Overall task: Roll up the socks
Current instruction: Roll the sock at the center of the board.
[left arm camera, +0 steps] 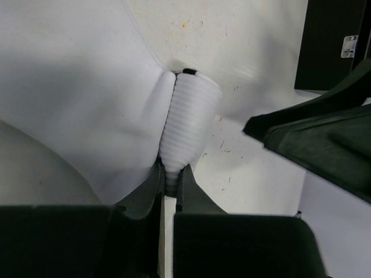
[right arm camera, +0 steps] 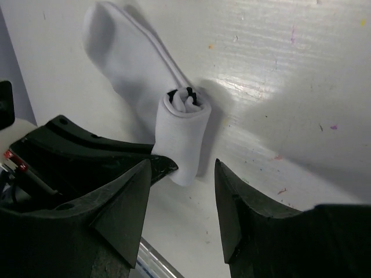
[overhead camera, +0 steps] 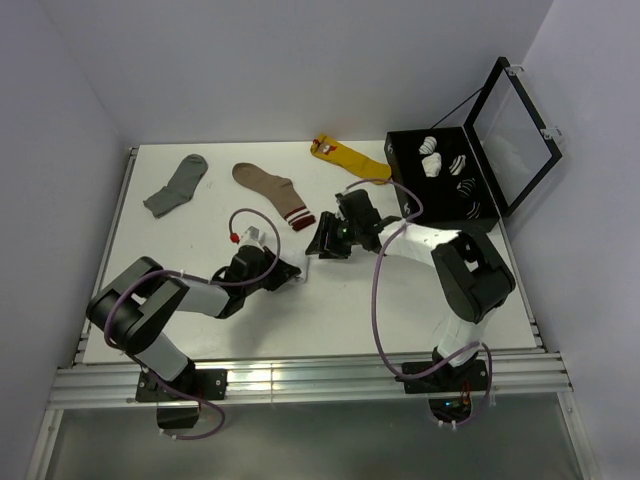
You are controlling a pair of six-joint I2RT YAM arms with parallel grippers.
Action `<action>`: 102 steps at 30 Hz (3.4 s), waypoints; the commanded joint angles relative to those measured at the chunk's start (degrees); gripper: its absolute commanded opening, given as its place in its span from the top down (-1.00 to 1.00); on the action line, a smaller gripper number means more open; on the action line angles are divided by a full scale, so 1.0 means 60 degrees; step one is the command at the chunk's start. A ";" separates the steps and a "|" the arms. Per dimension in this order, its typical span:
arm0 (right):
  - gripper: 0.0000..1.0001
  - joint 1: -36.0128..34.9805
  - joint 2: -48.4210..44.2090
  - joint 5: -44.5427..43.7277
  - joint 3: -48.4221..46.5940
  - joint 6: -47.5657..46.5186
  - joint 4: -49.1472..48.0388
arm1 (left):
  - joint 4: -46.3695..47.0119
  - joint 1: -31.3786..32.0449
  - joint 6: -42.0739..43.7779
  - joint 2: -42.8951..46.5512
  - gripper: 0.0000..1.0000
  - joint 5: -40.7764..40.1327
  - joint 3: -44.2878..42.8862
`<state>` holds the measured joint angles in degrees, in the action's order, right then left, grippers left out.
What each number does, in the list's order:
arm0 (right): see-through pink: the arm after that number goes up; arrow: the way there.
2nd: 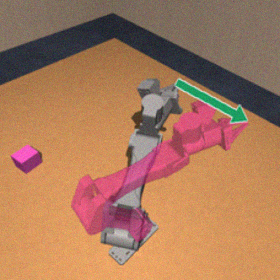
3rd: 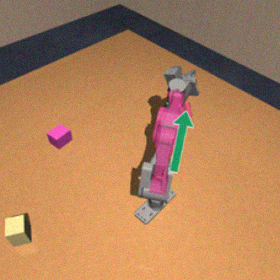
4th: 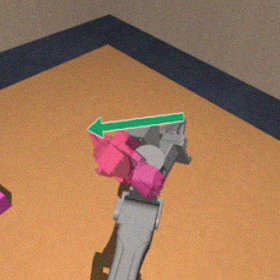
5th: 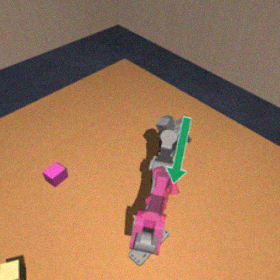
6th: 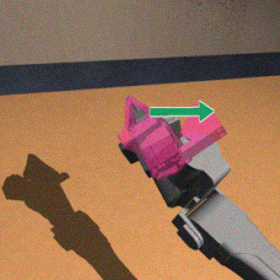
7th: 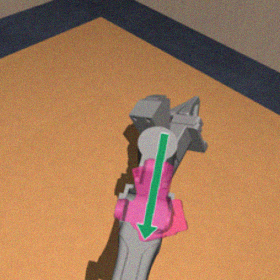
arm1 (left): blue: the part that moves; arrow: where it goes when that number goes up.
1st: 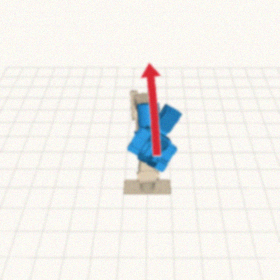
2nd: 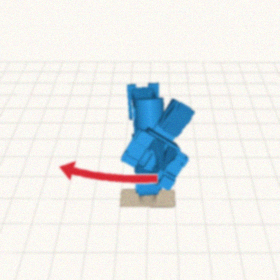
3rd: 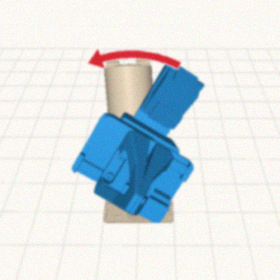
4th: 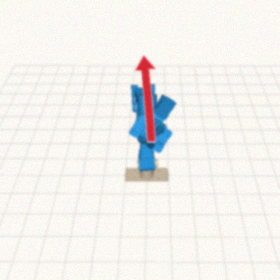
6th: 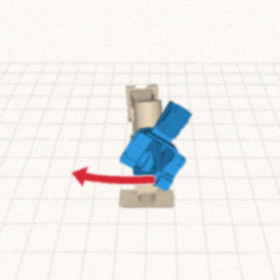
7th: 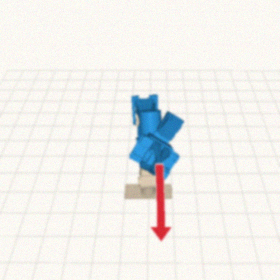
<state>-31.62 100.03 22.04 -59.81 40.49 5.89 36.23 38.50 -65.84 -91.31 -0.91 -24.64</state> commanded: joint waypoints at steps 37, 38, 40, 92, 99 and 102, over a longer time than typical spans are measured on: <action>1.00 -0.0004 0.1112 0.0400 0.0877 0.1371 -0.2086 | -0.2505 -0.0280 0.2589 0.0919 0.07 -0.0805 -0.1194; 1.00 -0.0019 0.1068 0.0050 0.0611 0.1193 -0.1065 | -0.2769 0.0054 0.2871 0.1139 -0.03 -0.1352 -0.1297; 1.00 -0.0062 0.1097 -0.0390 -0.0206 0.0754 0.0126 | -0.3356 0.0800 0.3804 0.1608 -0.08 -0.2305 -0.1634; 1.00 -0.0312 0.2255 -0.1213 -0.2907 0.0253 0.4350 | -0.3884 0.4130 0.6257 -0.2491 0.26 -0.6953 -0.5004; 1.00 -0.0282 0.1919 -0.0730 -0.2412 0.0326 0.3693 | -0.3812 0.4042 0.5980 -0.2347 0.99 -0.6516 -0.4712; 0.72 -0.0166 0.1494 -0.0393 -0.1884 0.0443 0.2946 | -0.3870 0.3780 0.5600 -0.1980 0.99 -0.5960 -0.4477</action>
<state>-32.32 111.59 16.43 -74.30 42.11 27.79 12.82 62.74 -28.64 -105.19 -42.63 -52.75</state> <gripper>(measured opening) 0.157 0.035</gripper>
